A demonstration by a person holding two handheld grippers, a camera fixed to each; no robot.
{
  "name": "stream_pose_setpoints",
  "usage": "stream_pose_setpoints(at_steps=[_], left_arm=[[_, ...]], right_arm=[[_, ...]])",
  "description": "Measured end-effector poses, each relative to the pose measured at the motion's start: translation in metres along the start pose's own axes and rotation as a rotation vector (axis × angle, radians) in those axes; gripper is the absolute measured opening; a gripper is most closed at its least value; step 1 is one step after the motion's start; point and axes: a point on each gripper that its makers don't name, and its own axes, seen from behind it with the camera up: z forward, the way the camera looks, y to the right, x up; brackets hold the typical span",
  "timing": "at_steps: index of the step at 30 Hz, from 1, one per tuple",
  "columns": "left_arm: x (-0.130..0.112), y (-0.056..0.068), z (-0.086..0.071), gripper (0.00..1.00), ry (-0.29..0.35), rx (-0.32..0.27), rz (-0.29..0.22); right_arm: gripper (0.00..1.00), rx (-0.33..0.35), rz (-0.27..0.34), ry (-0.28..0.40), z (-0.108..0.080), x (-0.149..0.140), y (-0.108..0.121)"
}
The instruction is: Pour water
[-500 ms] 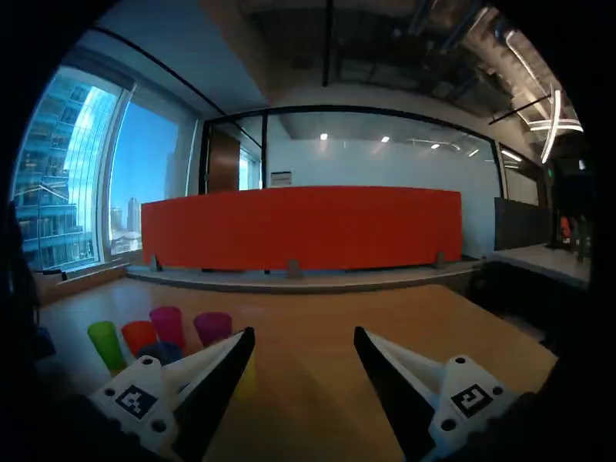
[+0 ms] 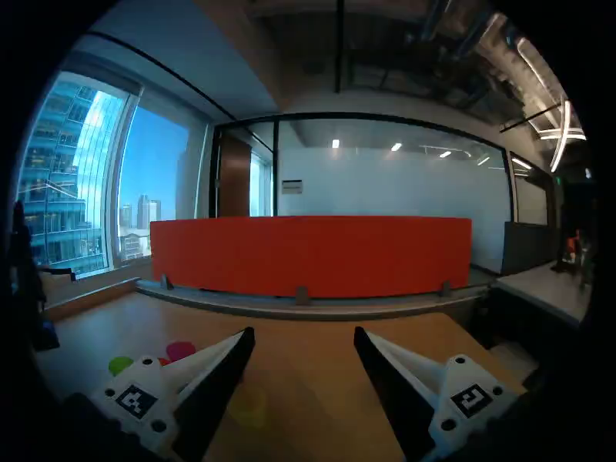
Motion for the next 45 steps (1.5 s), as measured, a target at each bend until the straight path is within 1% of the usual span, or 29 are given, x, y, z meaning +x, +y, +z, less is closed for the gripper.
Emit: stream_pose_setpoints(at_steps=[3,8,11,15,20,26,29,32,38,41,45], left_arm=[[0.02,0.002,0.003,0.84,0.004,-0.014,0.002],[0.054,0.004,0.008,0.84,0.021,-0.036,0.008],[0.066,0.005,0.008,0.84,0.033,-0.044,0.004],[0.066,0.018,0.01,0.84,0.026,-0.105,-0.012],[0.06,0.039,0.009,0.84,-0.002,-0.21,-0.027],[0.069,0.055,0.003,0.84,0.014,-0.299,-0.035],[0.073,0.061,0.001,0.84,0.024,-0.34,-0.033],[0.077,0.064,0.0,0.84,0.033,-0.363,-0.014],[0.084,0.071,-0.004,0.84,0.054,-0.401,0.039],[0.081,0.075,-0.007,0.84,0.045,-0.424,0.056],[0.073,0.079,-0.01,0.84,0.014,-0.45,0.079]], right_arm=[[1.0,0.011,-0.008,0.005,0.0,0.02,-0.002],[1.0,0.035,-0.006,0.02,0.0,0.051,-0.004],[1.0,0.062,0.002,0.043,0.0,0.063,-0.008],[1.0,0.11,0.014,0.045,-0.001,0.066,-0.016],[1.0,0.208,0.012,0.036,-0.005,0.064,-0.036],[1.0,0.324,-0.01,0.025,-0.012,0.065,-0.061],[1.0,0.386,-0.014,0.026,-0.017,0.07,-0.076],[1.0,0.432,-0.015,0.031,-0.021,0.074,-0.084],[1.0,0.467,-0.029,0.027,-0.021,0.076,-0.09],[1.0,0.488,-0.051,0.017,-0.023,0.073,-0.094],[1.0,0.515,-0.069,-0.011,-0.025,0.067,-0.101]])
